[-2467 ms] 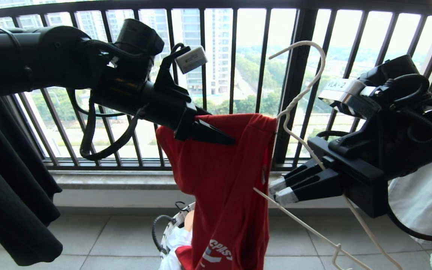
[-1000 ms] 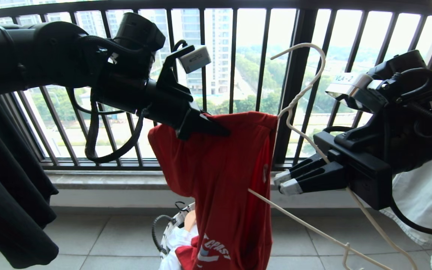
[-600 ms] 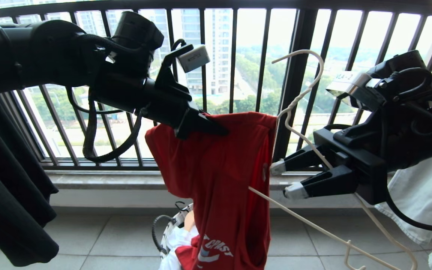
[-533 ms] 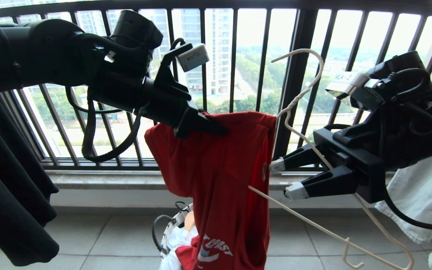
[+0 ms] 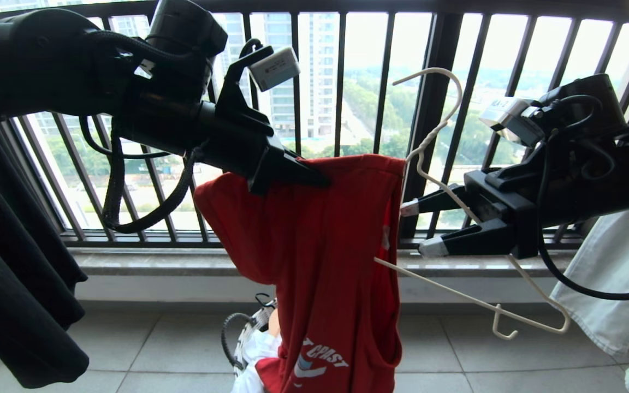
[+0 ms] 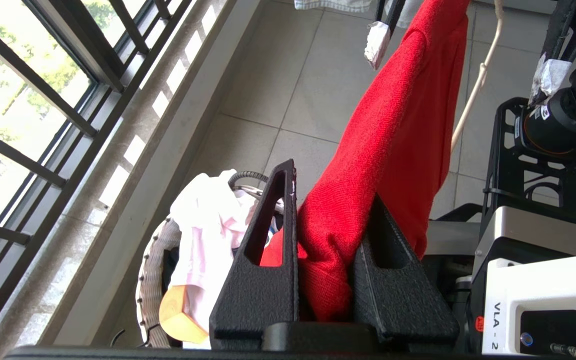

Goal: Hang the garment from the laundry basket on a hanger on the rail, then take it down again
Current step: Hang the clothes on the clothes rack

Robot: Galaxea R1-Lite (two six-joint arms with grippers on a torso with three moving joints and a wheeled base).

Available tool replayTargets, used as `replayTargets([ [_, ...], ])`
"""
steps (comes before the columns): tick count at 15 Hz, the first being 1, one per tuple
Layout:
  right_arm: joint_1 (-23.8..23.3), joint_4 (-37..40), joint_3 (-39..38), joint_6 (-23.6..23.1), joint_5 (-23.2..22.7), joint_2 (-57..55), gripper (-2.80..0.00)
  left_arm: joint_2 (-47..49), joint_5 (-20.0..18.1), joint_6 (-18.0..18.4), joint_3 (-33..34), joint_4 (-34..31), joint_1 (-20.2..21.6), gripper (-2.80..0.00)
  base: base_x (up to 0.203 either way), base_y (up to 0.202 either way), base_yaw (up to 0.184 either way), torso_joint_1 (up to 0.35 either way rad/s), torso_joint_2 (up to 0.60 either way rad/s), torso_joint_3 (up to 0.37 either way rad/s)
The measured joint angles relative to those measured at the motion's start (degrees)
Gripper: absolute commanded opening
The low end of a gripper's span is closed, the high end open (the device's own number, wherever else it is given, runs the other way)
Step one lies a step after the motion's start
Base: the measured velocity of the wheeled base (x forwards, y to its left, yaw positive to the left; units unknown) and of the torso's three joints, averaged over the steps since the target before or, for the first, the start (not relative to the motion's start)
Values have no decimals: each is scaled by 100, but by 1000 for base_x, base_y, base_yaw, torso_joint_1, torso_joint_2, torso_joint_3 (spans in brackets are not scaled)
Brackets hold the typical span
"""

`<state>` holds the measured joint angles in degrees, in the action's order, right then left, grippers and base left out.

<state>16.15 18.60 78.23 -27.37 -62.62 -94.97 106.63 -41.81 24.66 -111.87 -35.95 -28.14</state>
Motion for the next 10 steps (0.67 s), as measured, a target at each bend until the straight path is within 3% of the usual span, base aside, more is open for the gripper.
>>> replayTargets([
  [10, -708, -6, 432, 99, -39, -293, 0, -278, -11, 24, 176, -23, 0, -280, 0, 0, 0, 0, 0, 0],
])
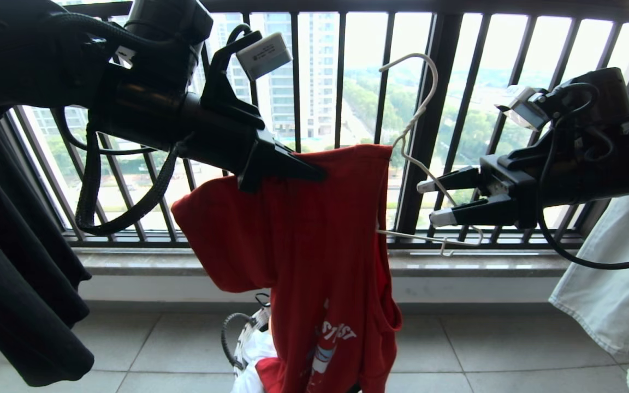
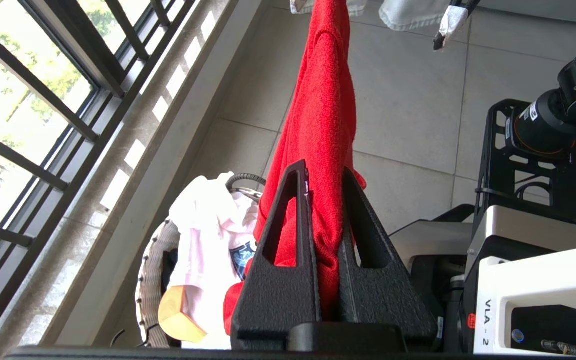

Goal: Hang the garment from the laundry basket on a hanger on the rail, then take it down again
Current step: Hang the clothes on the clothes rack

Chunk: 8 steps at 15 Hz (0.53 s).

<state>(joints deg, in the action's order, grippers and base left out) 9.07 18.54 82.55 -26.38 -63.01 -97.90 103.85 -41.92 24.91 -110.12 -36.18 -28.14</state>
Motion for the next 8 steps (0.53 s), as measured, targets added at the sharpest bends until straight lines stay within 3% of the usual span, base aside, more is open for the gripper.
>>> replayTargets([
  [4, -128, 2, 148, 142, -10, -98, 0, -122, -3, -7, 75, -1, 0, -280, 0, 0, 0, 0, 0, 0],
  [8, -199, 0, 551, 1125, -5, -151, 0, -358, 37, -49, 366, -1, 14, -280, 0, 0, 0, 0, 0, 0],
])
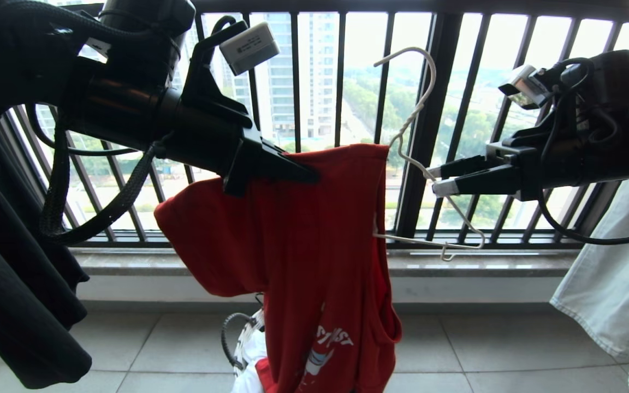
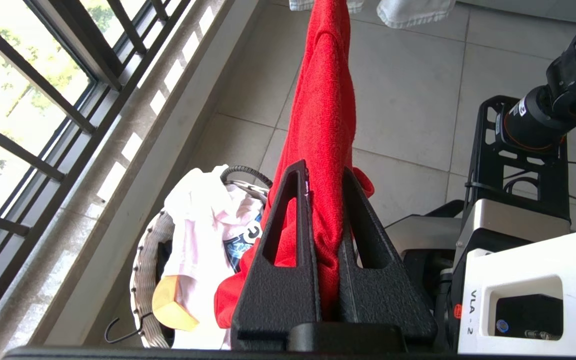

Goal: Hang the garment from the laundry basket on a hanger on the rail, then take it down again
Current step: Hang the clothes on the clothes rack

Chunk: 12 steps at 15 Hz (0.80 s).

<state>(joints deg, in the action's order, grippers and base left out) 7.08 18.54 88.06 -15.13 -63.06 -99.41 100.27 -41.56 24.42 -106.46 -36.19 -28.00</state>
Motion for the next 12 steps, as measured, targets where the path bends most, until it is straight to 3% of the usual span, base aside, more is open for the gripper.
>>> replayTargets([
  [1, -12, -2, 145, 311, 9, -22, -280, -62, -4, -9, 75, 1, 43, -280, 0, 0, 0, 0, 0, 0],
  [3, -76, -2, 399, 813, 33, -87, -280, -161, -11, -13, 186, 13, 160, -280, 0, 0, 0, 0, 0, 0],
  [8, -116, 228, 557, 1298, 410, -79, -280, -211, -15, -52, 217, 26, 338, -280, 0, 0, 0, 0, 0, 0],
  [12, -113, 621, 467, 2743, 846, 276, -280, -226, -23, -388, 284, 28, 447, -280, 0, 0, 0, 0, 0, 0],
])
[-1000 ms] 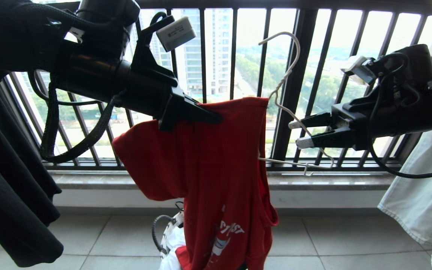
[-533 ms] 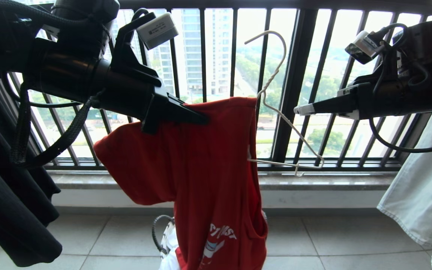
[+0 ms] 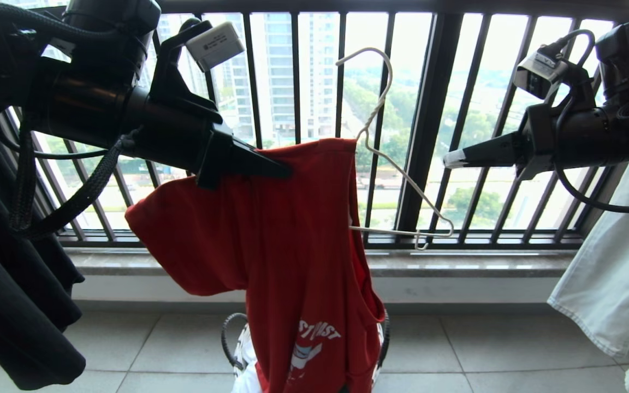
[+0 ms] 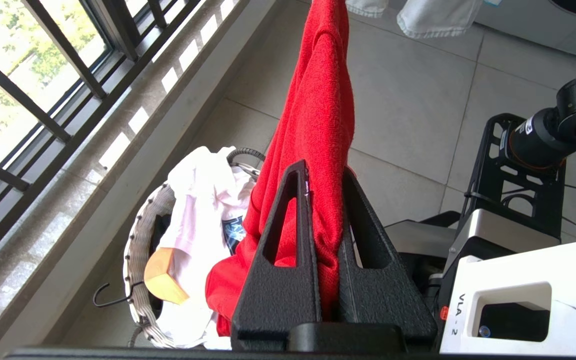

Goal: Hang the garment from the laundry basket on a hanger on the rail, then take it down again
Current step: Hang the clothes on the clothes rack

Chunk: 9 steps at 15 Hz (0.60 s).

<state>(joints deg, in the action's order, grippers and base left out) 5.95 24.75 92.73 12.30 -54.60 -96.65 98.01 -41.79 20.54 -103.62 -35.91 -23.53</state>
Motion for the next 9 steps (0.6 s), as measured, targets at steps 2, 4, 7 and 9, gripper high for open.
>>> replayTargets([
  [2, 0, 391, -316, 343, 188, 308, -280, -28, -9, -129, 83, 2, 17, -280, 0, 0, 0, 0, 0, 0],
  [4, 16, 715, -579, 377, 273, 550, -280, -93, -18, -293, 205, 13, 57, -280, 0, 0, 0, 0, 0, 0],
  [7, 271, 1312, -697, 390, 351, 664, -280, -190, -35, -471, 383, 222, 145, -280, 0, 0, 0, 0, 0, 0],
  [9, 558, 1397, -798, 424, 513, 564, -280, -243, -38, -624, 669, 718, 189, -280, 0, 0, 0, 0, 0, 0],
])
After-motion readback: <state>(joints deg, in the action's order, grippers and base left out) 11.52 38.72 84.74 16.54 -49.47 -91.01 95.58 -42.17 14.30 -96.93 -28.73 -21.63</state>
